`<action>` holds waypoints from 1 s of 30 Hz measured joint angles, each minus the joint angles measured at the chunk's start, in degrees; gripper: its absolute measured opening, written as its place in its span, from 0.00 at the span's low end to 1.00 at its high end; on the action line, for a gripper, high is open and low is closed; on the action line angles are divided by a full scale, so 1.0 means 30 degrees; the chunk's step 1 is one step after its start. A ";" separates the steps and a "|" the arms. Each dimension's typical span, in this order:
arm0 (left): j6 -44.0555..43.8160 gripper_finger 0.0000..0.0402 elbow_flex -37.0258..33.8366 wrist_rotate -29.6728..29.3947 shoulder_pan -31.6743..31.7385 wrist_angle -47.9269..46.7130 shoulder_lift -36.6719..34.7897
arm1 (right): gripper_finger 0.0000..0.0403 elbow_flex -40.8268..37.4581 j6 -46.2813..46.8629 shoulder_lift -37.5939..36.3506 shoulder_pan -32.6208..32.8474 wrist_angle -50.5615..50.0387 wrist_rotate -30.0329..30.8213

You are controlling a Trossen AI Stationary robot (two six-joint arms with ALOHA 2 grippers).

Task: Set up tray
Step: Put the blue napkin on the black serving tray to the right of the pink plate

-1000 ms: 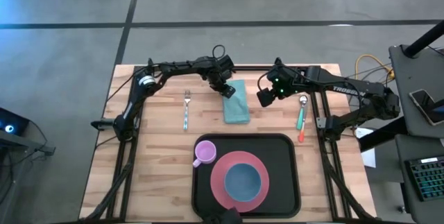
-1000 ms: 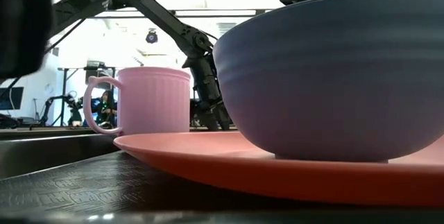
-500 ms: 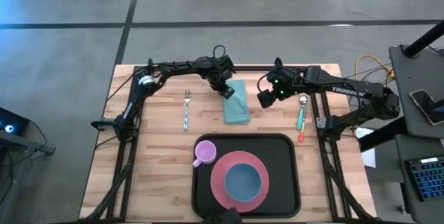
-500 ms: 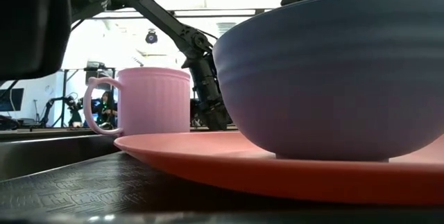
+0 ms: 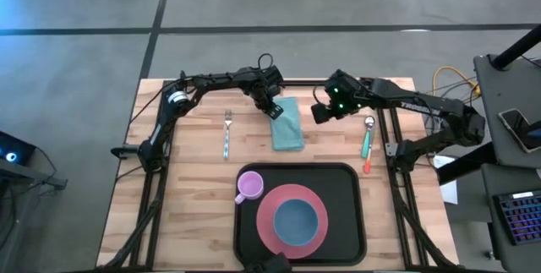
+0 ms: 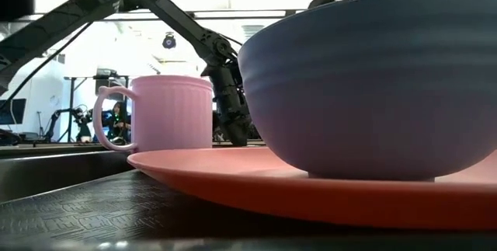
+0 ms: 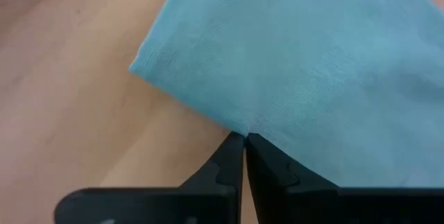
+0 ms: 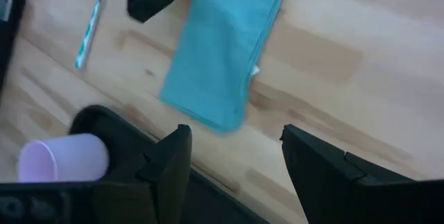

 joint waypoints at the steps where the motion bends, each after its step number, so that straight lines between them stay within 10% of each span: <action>1: -0.0007 0.00 -0.0007 0.0010 -0.0045 -0.0102 -0.0187 | 0.52 -0.0233 -0.0007 0.0349 -0.0290 0.0534 -0.0573; 19: 0.0051 0.00 0.0000 0.0277 -0.1792 -0.0085 -0.1317 | 0.52 0.1158 -0.4901 0.7826 -0.4083 0.6169 -0.2009; 30: 0.0066 0.00 -0.0146 0.0248 -0.1886 0.1016 -0.1317 | 0.52 0.1843 -0.4379 1.0403 -0.7189 0.6127 -0.7157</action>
